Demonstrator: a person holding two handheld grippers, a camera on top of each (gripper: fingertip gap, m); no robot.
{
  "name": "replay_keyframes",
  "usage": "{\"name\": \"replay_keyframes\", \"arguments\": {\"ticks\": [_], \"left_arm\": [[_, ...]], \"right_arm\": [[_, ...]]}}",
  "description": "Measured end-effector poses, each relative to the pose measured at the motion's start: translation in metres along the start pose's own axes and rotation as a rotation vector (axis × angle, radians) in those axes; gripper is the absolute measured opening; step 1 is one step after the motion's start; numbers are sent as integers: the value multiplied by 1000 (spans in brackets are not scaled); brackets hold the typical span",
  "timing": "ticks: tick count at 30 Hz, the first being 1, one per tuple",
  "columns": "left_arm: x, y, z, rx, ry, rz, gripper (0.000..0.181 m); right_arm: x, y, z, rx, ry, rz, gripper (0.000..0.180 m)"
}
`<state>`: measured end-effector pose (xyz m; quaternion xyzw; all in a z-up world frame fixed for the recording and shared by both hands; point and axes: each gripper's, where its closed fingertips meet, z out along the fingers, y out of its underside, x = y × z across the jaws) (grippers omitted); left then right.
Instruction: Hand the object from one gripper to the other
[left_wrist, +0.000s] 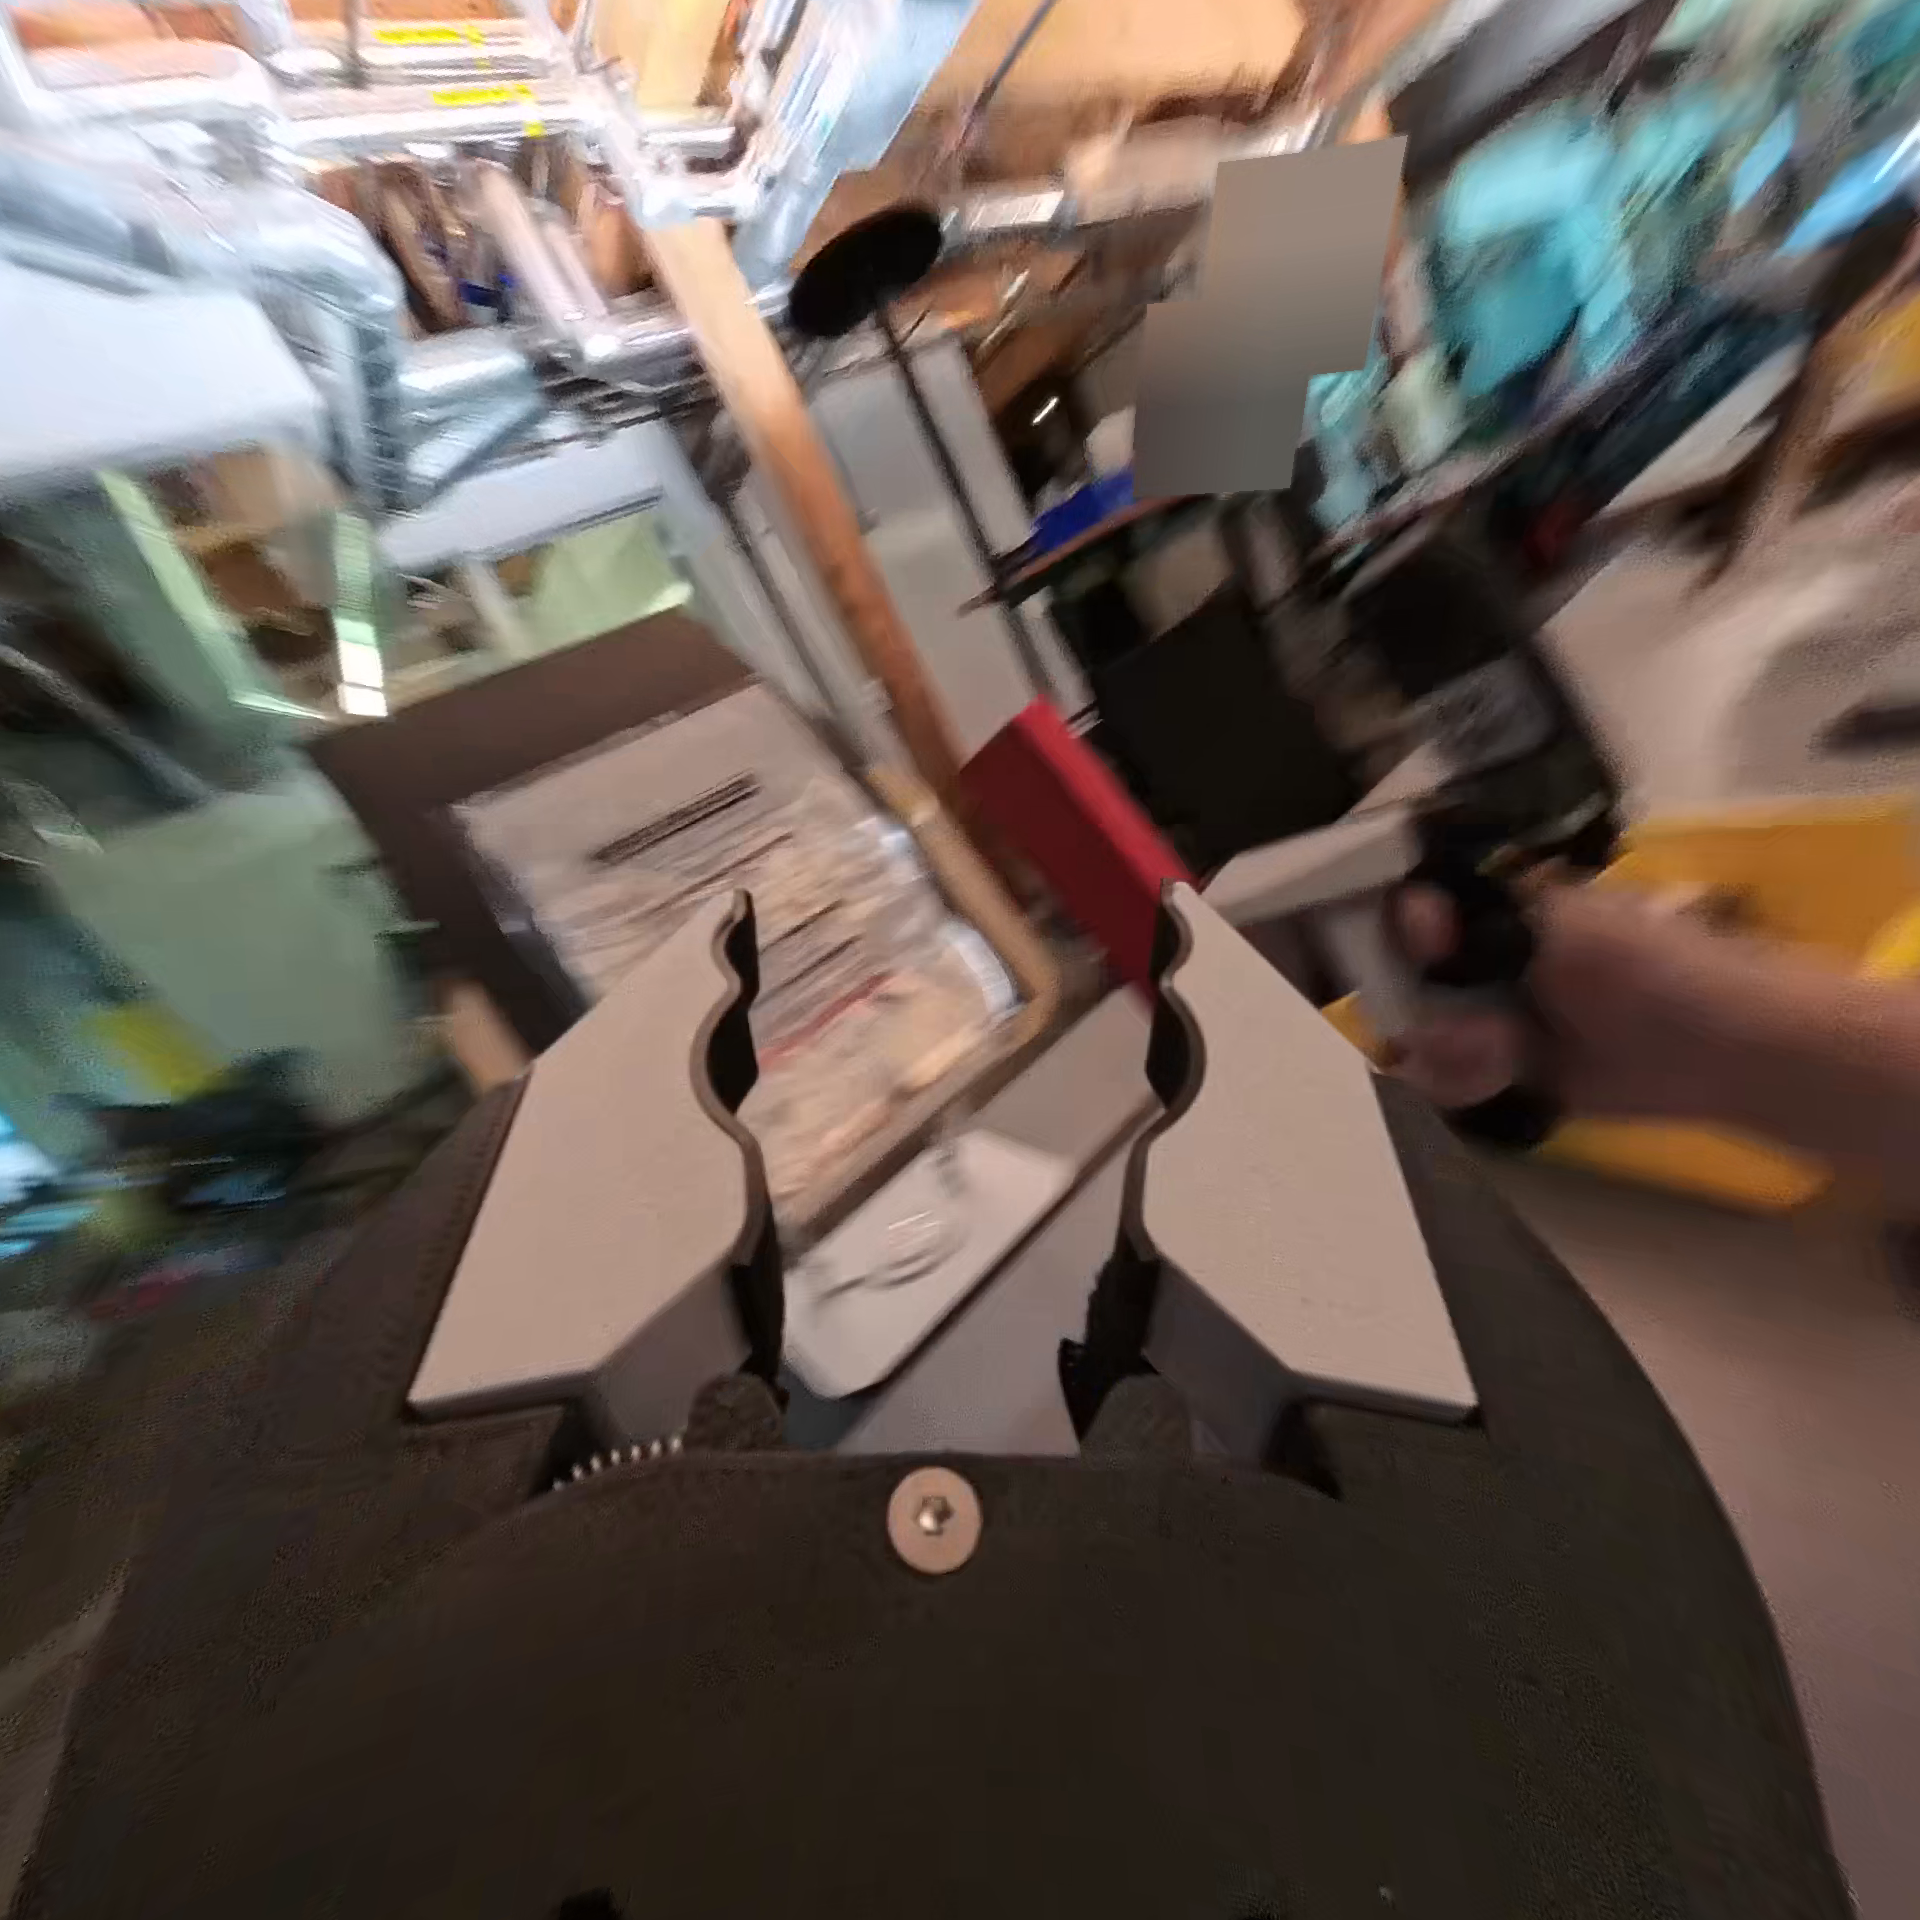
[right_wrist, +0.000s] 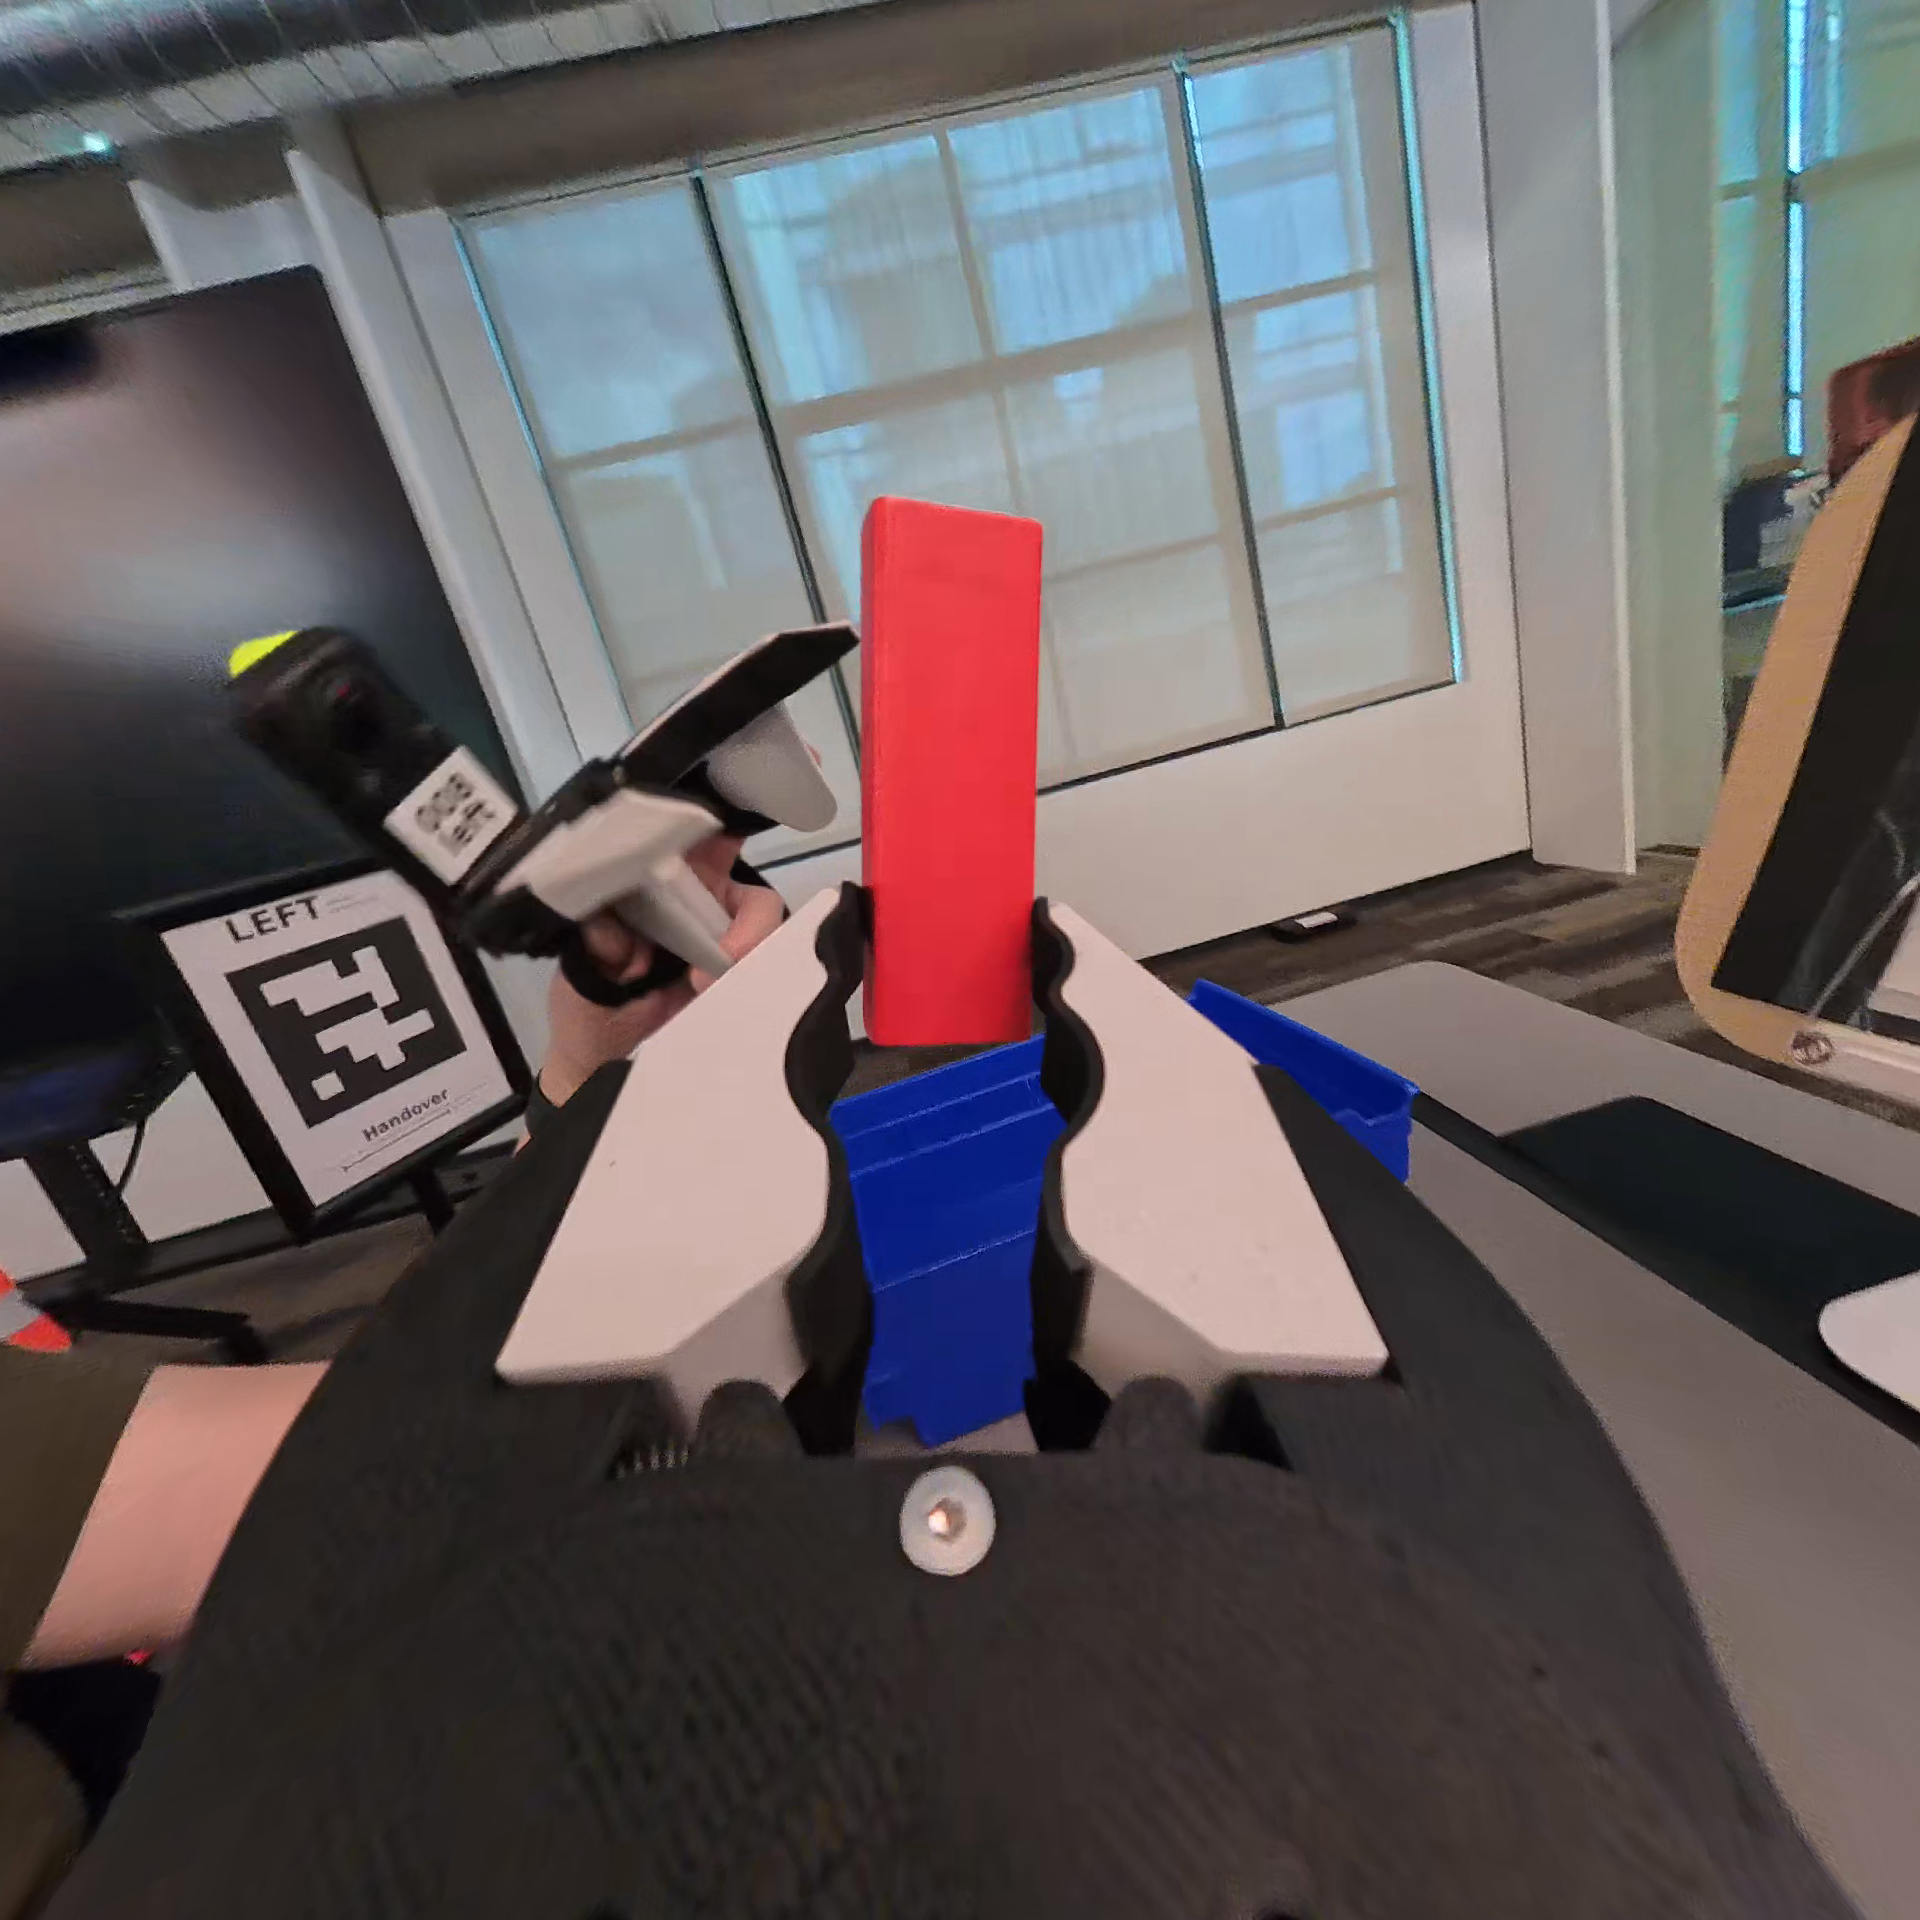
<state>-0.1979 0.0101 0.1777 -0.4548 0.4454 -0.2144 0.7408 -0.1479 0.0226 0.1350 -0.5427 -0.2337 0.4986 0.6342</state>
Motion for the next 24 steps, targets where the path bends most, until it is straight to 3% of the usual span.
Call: {"name": "replay_keyframes", "arguments": {"ticks": [4, 7, 19, 24], "left_arm": [[21, -20, -4, 109, 267, -404, 82], [32, -14, -2, 77, 391, -537, 76], [60, -8, 5, 58, 476, -446, 32], [65, -11, 2, 81, 511, -422, 29]], "right_arm": [[-26, 1, 5, 5, -116, -107, 30], [-49, 0, 7, 10, -194, -179, 31], [-59, 8, 12, -27, -189, -298, 31], [-64, 8, 10, -23, -220, -319, 31]]}}
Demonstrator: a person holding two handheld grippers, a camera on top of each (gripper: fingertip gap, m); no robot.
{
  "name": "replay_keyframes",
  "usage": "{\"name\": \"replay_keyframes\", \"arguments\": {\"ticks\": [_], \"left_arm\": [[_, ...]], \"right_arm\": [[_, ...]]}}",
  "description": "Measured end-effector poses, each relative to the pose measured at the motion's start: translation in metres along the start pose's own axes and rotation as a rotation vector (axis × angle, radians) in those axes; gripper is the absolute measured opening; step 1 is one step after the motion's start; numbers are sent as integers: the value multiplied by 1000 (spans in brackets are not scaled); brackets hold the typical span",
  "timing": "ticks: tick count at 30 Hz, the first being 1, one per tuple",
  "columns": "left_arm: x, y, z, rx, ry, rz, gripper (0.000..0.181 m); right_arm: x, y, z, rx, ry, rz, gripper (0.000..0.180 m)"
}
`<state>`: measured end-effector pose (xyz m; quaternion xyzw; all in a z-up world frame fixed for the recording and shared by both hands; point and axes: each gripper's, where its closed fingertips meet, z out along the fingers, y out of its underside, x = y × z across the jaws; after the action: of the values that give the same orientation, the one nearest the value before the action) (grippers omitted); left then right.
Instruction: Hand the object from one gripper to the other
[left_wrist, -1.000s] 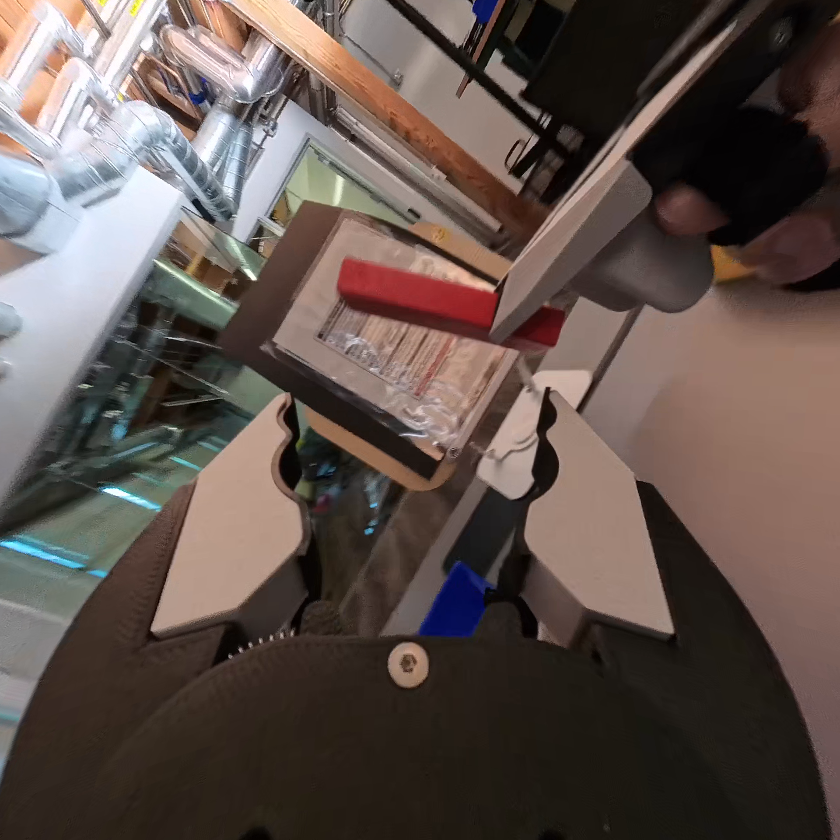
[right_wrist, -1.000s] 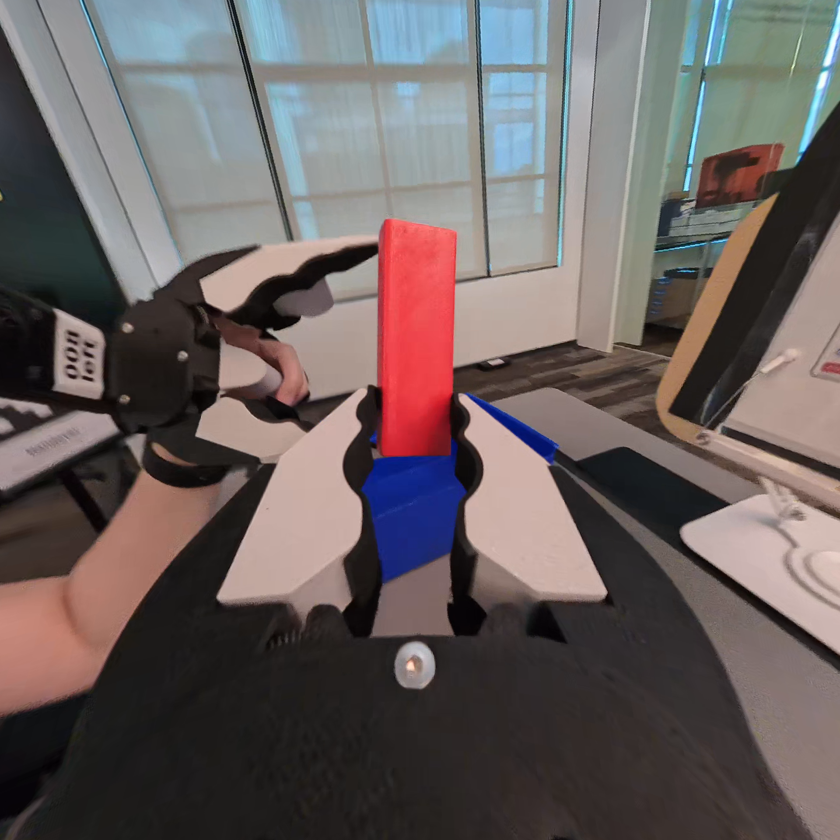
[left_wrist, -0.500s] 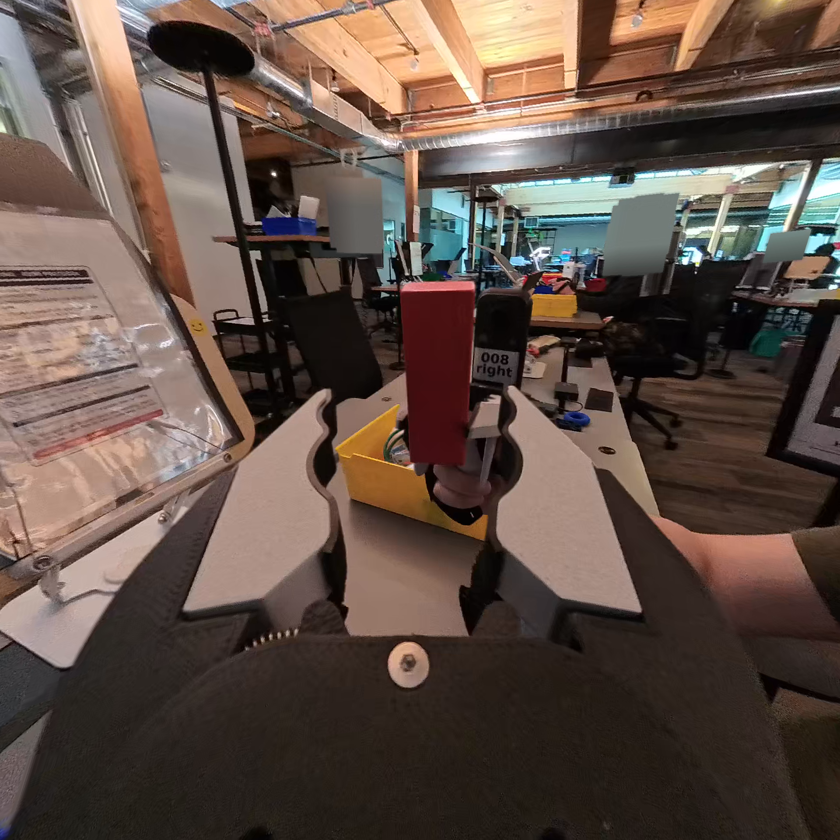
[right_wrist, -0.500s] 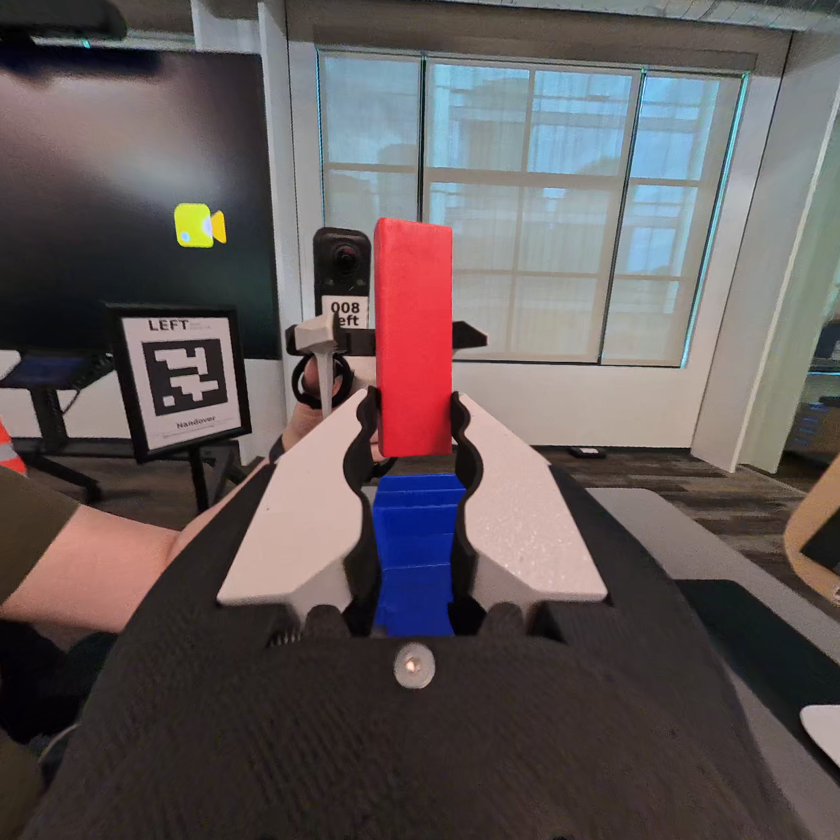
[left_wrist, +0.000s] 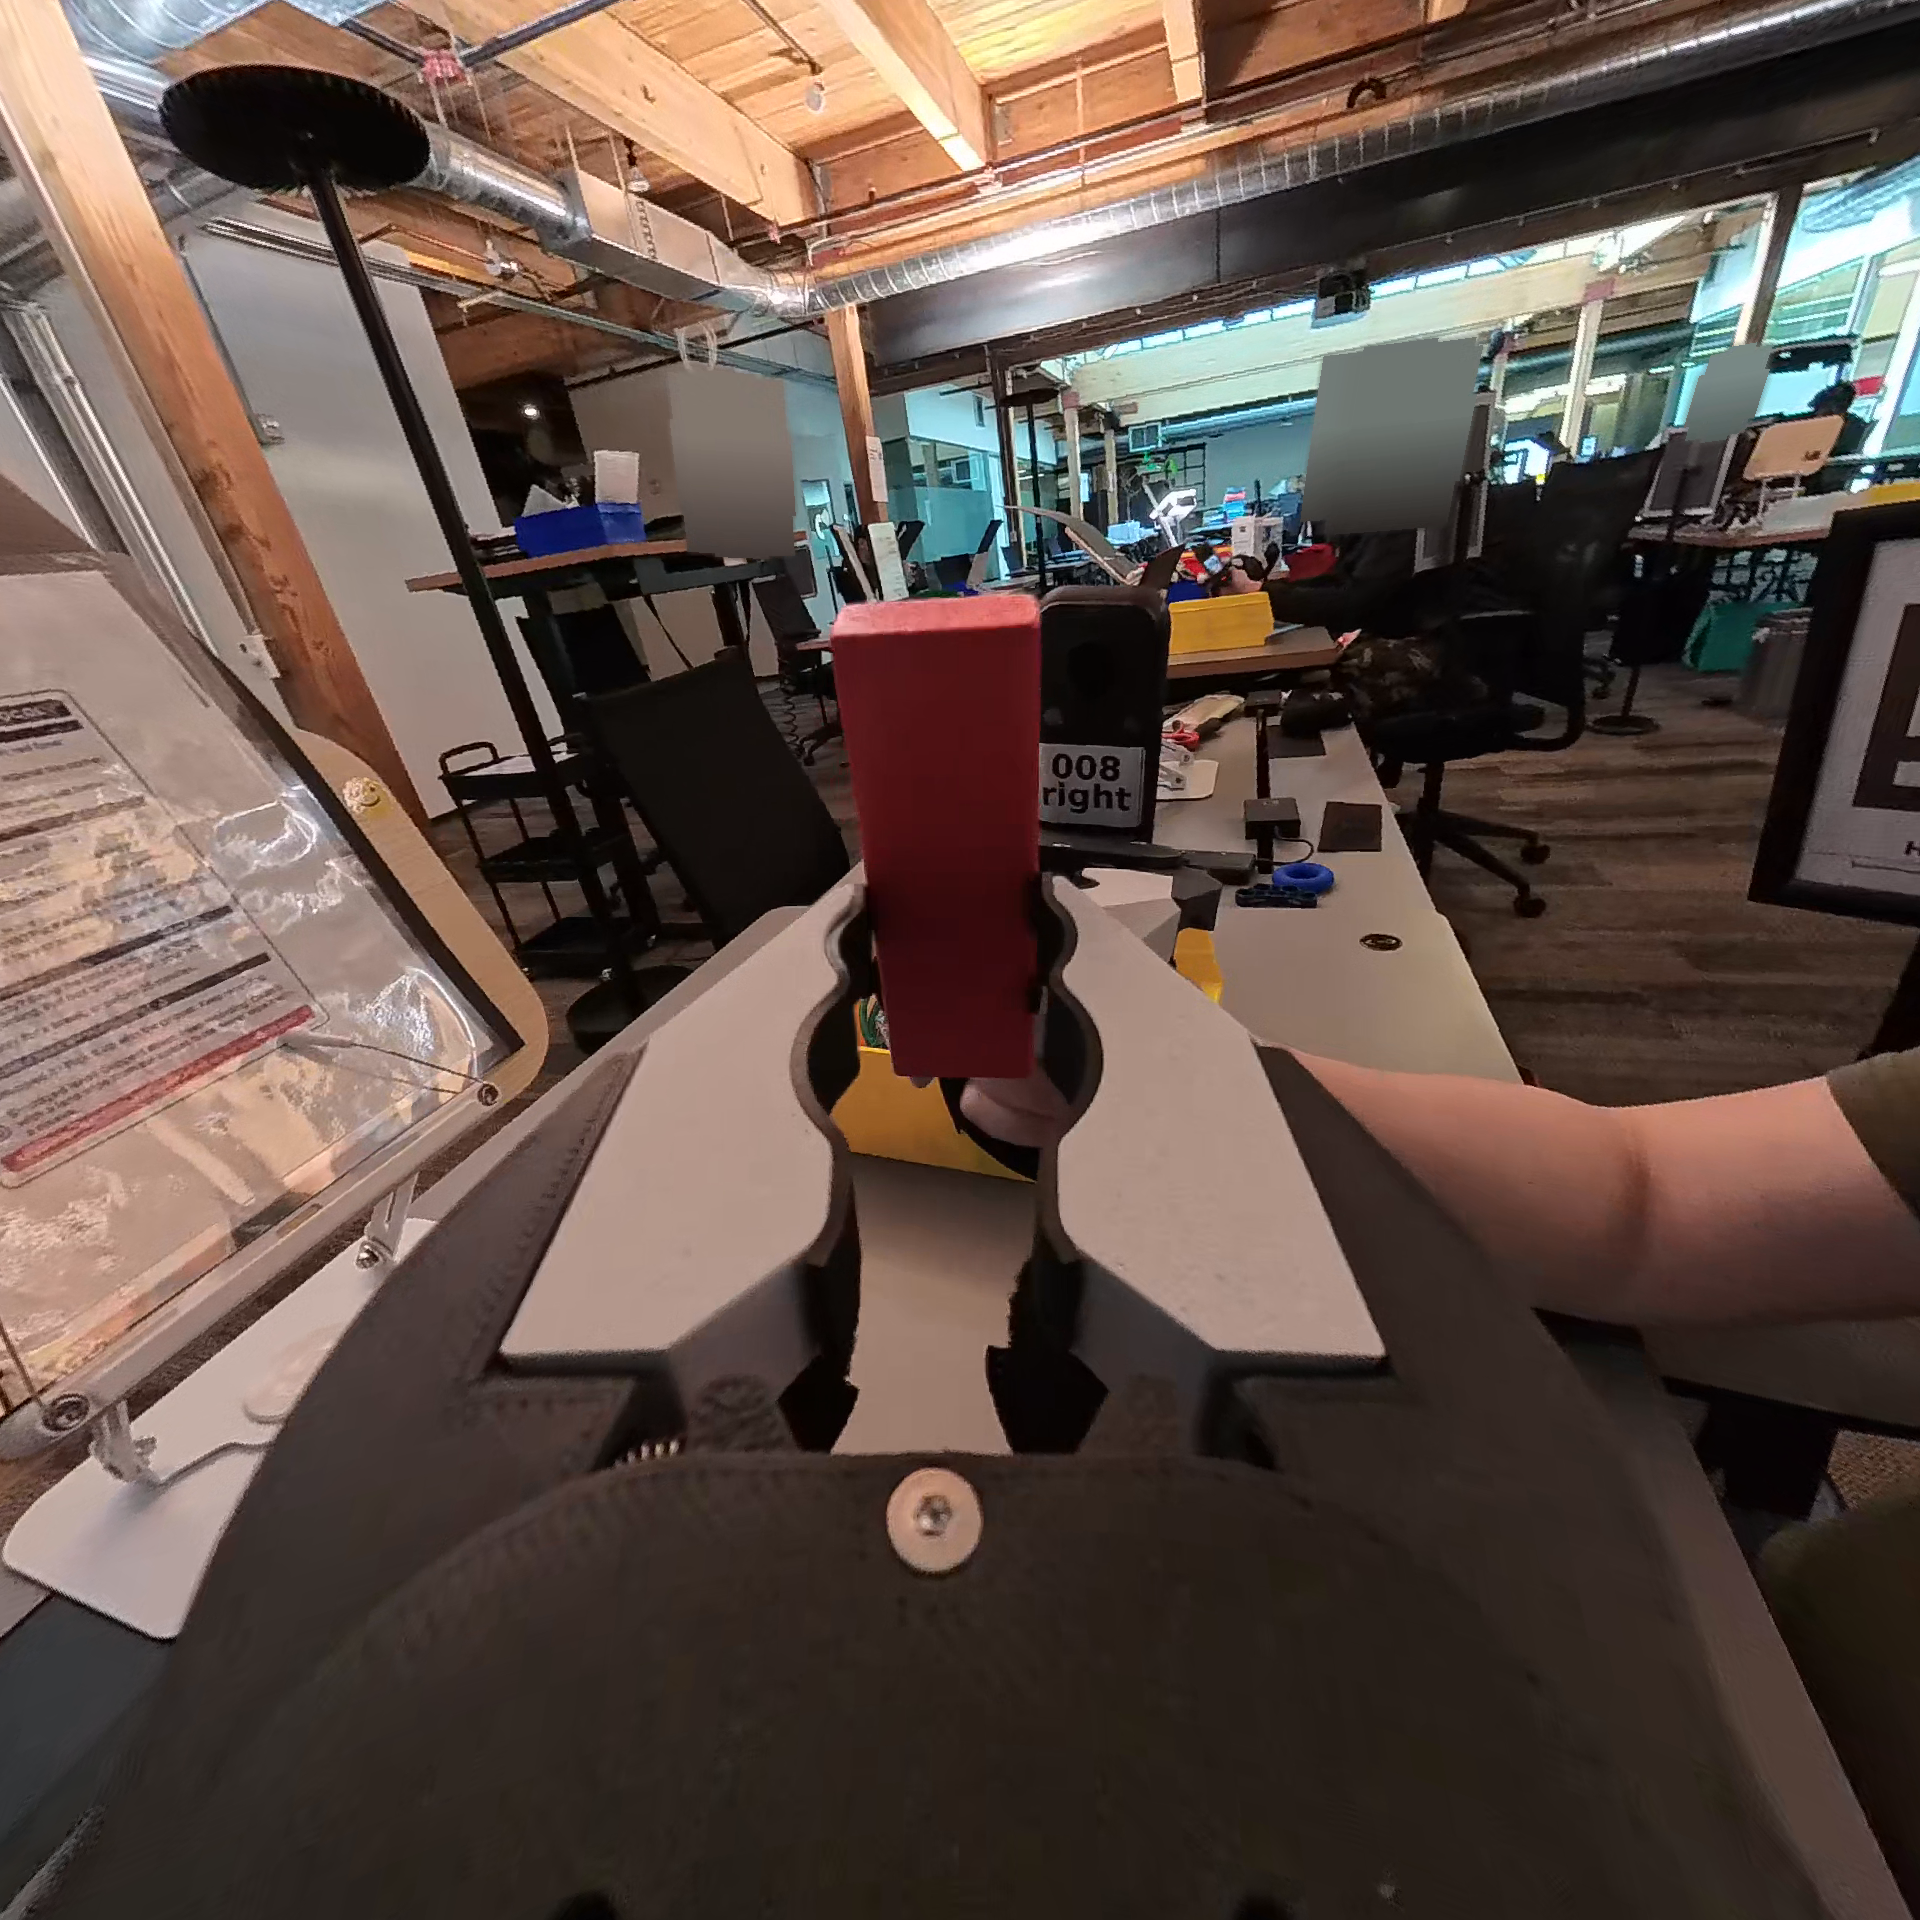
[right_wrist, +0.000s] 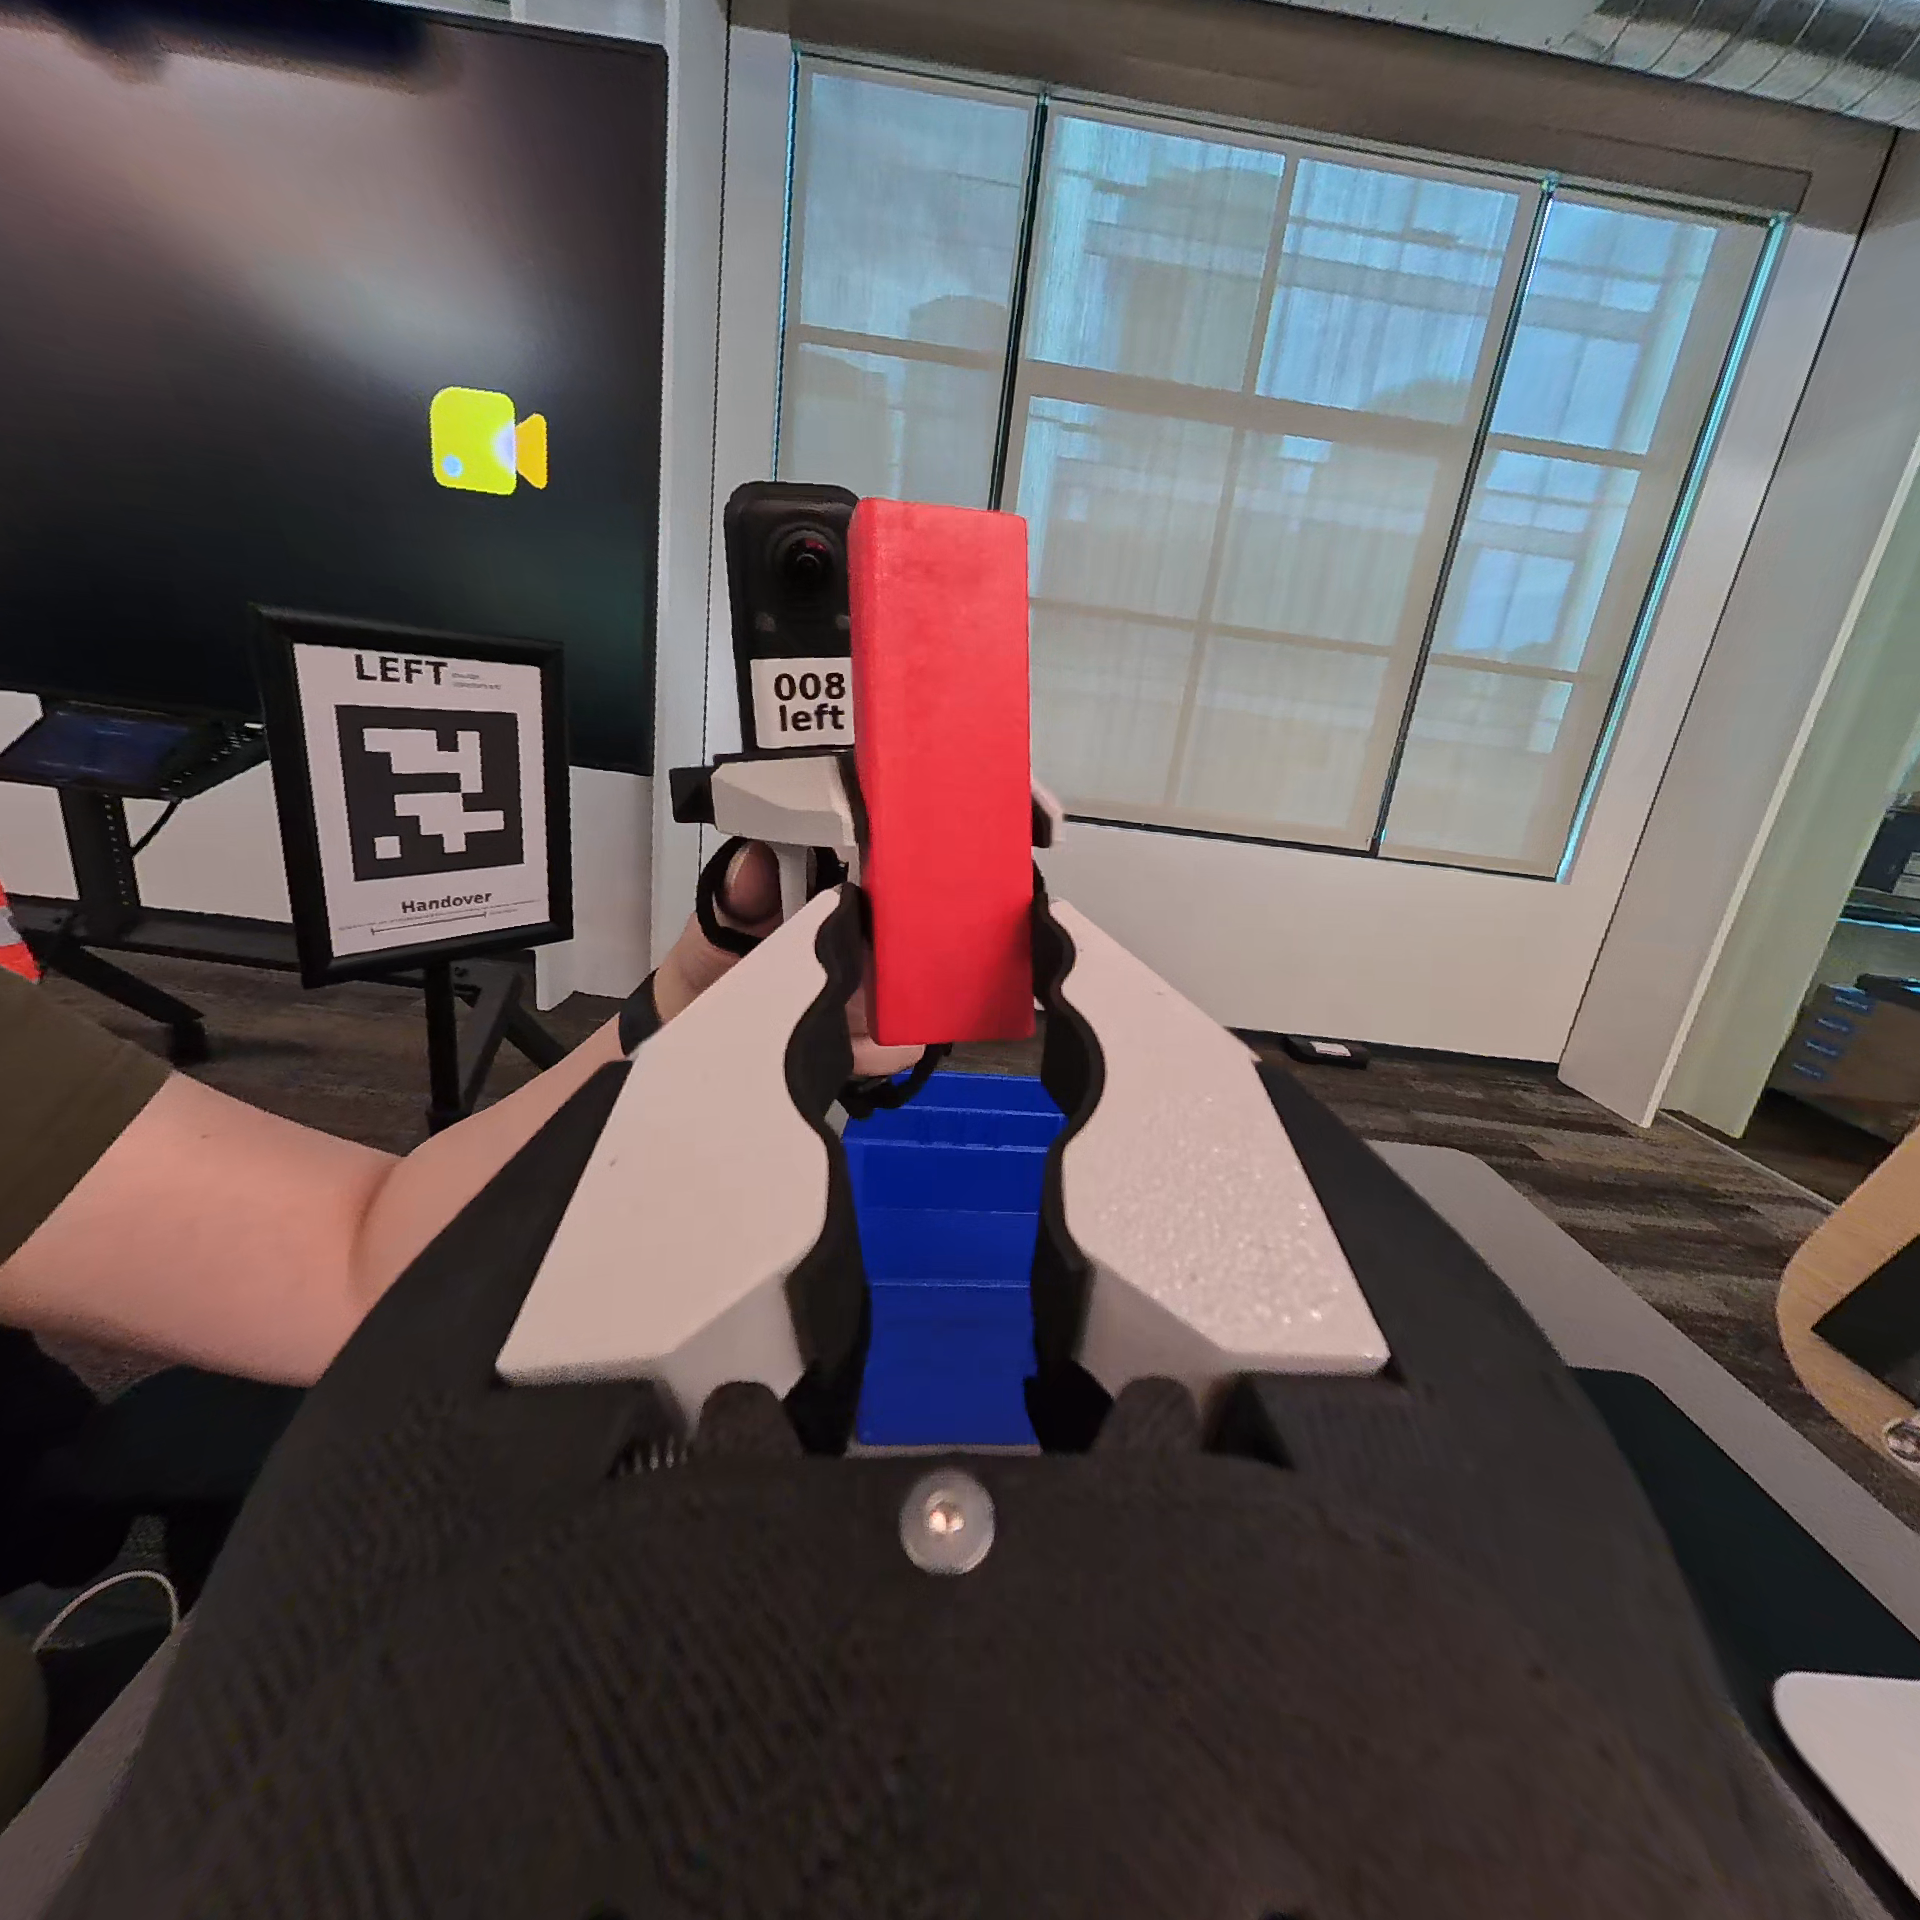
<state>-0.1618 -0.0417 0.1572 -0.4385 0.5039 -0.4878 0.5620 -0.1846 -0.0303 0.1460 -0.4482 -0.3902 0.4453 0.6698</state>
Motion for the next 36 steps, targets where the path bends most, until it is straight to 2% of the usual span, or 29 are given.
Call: {"name": "replay_keyframes", "arguments": {"ticks": [5, 9, 11, 14, 17, 22, 34, 36], "left_arm": [[-5, 3, -2, -41, -45, 71, 29], [-39, 1, -19, -74, -275, 210, 29], [-46, 6, -26, -118, -316, 293, 29], [-46, 19, -31, -201, -292, 376, 29], [-32, 37, -29, -267, -189, 450, 29], [-16, 53, -22, -327, -88, 464, 29], [7, 64, -10, -365, 17, 479, 29], [6, 65, -9, -373, 12, 469, 30]], "right_arm": [[3, 1, -2, 10, 23, -44, 33], [18, -10, -12, 68, 115, -74, 48], [22, -12, -16, 61, 148, -121, 48], [19, -11, -18, 19, 157, -190, 48], [6, -9, -14, -29, 109, -248, 48], [-14, 0, -6, -115, 29, -321, 48], [-21, 9, -5, -136, -50, -240, 40], [-22, 12, -5, -156, -70, -206, 33]]}}
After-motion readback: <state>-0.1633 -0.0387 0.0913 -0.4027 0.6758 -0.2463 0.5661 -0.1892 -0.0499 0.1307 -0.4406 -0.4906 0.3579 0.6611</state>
